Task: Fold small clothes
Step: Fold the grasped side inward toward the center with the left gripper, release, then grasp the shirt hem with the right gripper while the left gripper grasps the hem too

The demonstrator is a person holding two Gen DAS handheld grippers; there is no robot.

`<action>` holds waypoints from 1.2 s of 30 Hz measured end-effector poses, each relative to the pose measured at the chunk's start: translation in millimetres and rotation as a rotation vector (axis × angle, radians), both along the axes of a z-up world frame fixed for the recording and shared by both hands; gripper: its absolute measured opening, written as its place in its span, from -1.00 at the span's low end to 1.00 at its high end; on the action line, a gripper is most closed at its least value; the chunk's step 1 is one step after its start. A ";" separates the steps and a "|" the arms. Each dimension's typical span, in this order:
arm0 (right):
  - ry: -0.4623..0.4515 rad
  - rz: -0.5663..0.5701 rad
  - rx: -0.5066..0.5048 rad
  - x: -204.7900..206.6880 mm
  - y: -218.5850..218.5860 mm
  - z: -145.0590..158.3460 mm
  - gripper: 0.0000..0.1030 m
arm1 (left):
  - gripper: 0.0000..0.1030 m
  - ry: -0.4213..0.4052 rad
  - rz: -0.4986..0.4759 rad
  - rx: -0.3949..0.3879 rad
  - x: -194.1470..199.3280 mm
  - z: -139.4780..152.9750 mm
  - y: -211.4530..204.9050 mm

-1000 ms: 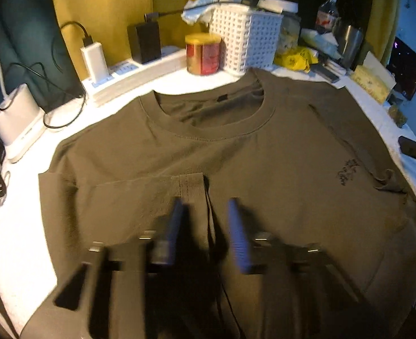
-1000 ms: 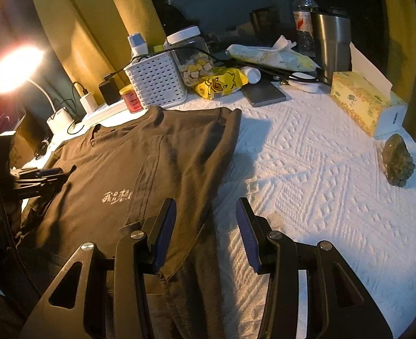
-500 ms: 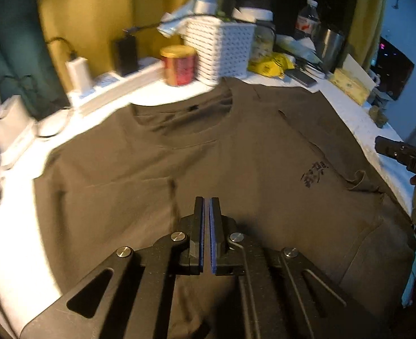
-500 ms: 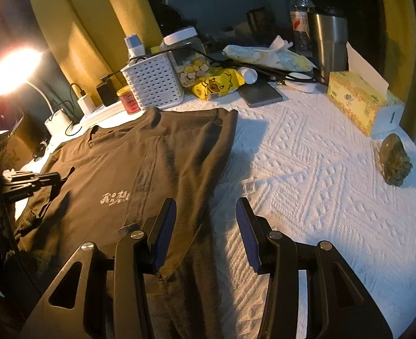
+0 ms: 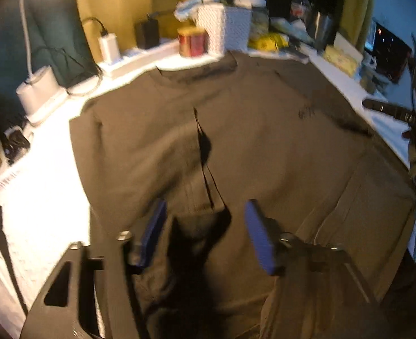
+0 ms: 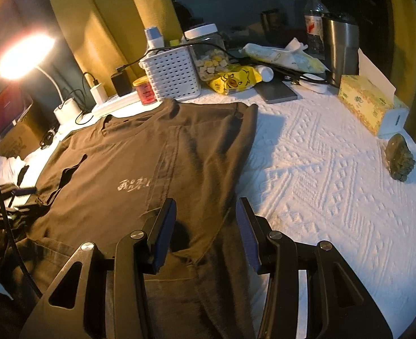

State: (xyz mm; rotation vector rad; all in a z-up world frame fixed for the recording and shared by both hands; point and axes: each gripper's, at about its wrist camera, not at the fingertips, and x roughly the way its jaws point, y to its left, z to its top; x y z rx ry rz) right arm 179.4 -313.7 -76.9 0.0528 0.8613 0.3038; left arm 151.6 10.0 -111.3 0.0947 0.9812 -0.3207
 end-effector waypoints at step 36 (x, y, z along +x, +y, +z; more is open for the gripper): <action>-0.012 -0.032 -0.058 -50.2 -17.5 15.0 -0.09 | 0.23 -0.061 0.082 -0.074 -53.8 20.2 27.6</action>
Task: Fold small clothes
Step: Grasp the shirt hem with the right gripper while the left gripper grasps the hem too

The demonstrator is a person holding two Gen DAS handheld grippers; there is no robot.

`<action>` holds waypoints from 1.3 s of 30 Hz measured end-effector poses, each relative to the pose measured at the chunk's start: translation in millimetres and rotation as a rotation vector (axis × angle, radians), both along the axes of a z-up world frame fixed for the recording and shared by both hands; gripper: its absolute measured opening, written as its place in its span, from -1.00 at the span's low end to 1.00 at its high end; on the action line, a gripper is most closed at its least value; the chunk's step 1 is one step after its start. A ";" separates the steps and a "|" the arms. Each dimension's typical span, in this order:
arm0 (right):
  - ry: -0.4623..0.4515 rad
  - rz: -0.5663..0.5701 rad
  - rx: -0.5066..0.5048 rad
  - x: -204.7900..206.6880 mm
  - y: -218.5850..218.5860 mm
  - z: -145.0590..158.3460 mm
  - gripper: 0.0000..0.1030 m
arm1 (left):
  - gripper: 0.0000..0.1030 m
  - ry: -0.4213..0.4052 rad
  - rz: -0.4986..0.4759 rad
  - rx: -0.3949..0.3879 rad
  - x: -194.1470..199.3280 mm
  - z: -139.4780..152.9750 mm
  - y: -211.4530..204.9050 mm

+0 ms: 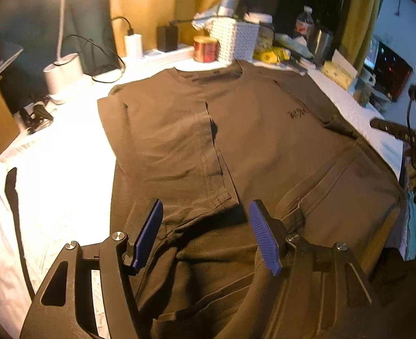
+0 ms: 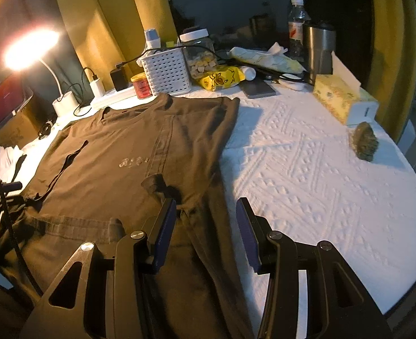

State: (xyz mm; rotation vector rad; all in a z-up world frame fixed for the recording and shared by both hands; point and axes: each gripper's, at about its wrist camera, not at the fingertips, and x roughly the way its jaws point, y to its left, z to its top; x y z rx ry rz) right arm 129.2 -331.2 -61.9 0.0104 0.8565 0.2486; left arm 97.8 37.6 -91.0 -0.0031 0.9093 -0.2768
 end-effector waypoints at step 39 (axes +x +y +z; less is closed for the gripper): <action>0.021 0.226 -0.146 -39.4 57.1 -30.8 -0.91 | -0.28 -0.074 0.175 0.091 -100.3 -22.4 40.7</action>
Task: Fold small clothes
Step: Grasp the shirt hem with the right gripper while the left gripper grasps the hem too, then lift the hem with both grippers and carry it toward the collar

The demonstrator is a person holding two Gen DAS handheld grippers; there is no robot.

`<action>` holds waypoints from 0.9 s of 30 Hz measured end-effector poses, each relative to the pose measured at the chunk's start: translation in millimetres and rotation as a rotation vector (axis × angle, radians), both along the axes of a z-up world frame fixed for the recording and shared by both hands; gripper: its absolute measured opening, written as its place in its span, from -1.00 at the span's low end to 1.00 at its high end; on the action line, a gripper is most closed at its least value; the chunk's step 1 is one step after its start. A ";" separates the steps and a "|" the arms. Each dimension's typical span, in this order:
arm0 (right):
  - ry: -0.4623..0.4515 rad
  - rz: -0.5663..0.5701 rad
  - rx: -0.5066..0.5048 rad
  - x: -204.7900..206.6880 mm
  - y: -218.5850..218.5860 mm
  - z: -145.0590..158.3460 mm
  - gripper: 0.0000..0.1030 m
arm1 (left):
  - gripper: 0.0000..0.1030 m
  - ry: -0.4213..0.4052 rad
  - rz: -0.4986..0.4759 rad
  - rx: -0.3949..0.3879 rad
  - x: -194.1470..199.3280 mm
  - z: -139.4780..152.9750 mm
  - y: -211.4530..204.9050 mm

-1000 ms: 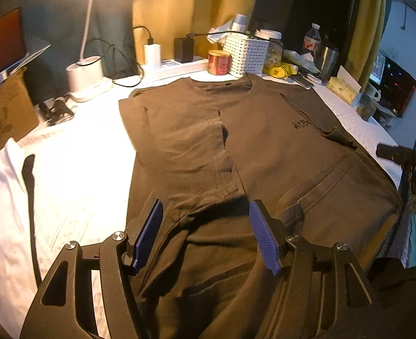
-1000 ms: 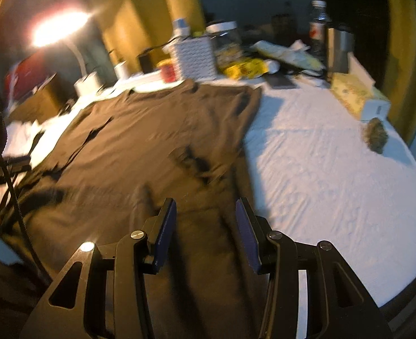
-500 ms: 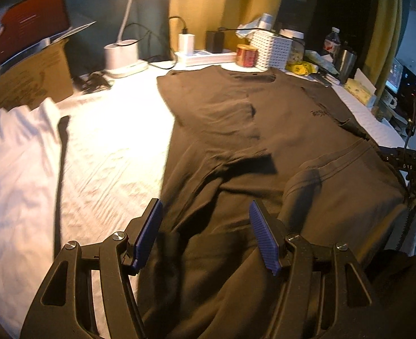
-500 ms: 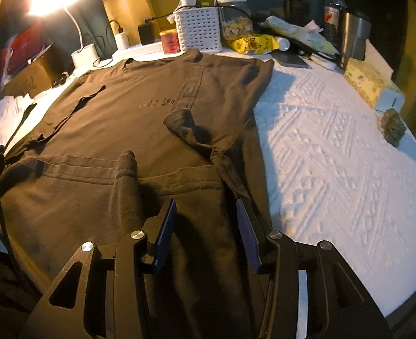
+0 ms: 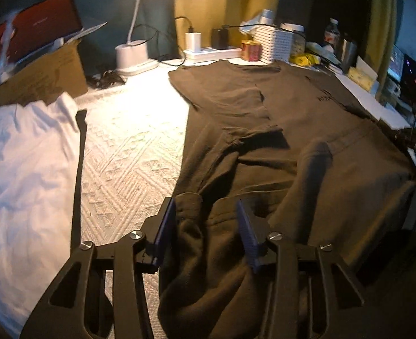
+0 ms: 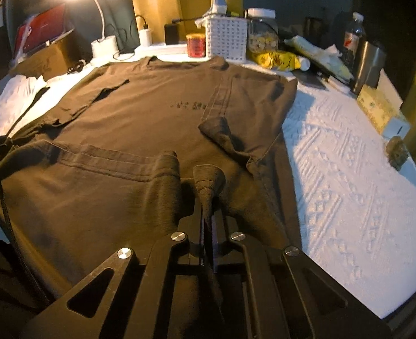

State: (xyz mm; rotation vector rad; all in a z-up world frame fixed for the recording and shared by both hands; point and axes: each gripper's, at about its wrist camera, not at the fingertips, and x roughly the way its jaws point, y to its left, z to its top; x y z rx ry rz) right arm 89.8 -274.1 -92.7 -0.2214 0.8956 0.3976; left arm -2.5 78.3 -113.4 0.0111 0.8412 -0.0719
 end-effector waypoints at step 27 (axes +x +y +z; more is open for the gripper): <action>-0.143 -0.112 0.018 -35.9 -45.1 50.1 -0.92 | -0.94 -0.081 0.084 -0.004 -39.9 19.2 5.4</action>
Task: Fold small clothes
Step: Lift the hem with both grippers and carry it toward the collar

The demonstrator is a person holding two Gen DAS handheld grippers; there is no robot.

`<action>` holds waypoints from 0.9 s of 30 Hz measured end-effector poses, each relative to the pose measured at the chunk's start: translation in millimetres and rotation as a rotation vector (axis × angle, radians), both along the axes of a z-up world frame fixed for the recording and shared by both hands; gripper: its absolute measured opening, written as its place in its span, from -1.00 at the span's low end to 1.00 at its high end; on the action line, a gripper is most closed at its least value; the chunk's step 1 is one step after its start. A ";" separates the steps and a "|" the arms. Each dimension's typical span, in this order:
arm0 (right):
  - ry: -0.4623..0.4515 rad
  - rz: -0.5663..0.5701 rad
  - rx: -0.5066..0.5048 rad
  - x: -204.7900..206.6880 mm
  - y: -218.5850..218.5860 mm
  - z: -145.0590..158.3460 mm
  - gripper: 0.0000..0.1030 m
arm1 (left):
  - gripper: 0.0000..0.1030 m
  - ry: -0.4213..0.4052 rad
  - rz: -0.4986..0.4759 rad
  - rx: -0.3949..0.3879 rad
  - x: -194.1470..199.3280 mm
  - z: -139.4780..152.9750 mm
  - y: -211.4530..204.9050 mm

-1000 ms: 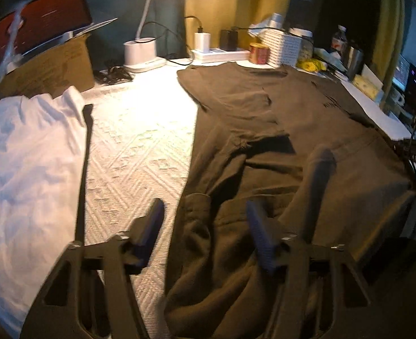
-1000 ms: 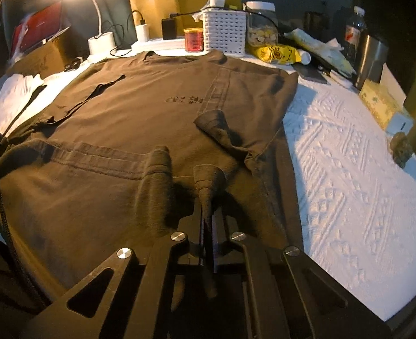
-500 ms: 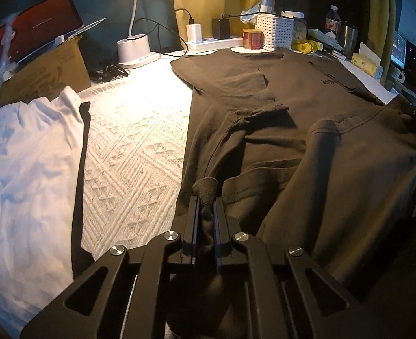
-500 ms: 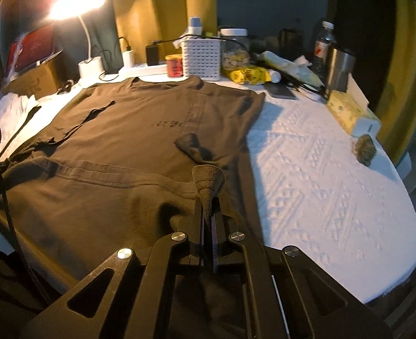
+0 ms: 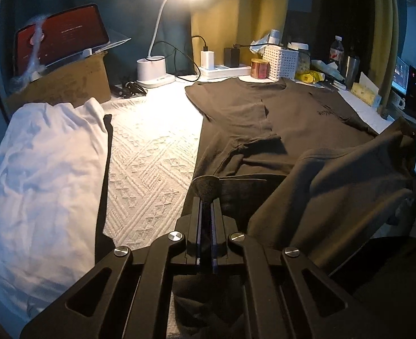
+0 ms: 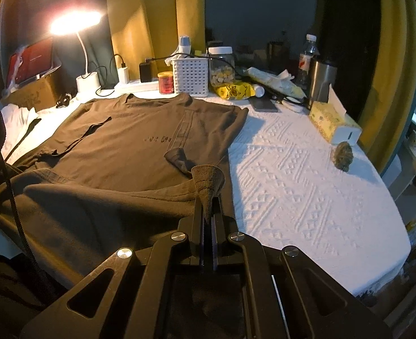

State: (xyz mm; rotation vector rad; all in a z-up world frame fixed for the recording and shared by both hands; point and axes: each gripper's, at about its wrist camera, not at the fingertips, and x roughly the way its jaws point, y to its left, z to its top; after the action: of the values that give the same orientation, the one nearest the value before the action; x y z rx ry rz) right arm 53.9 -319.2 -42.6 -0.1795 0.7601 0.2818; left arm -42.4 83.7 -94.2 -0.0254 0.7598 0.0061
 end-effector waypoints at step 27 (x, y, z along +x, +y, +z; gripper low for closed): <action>-0.027 -0.027 0.014 23.8 -3.0 21.9 -0.91 | -0.94 -0.144 0.054 0.043 25.1 47.6 18.0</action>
State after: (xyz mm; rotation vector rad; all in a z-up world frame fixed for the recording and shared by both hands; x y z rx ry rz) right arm 77.7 -322.3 -20.6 -0.1595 0.7336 0.2589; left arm -17.3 101.7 -46.7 -0.0057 0.6148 0.0714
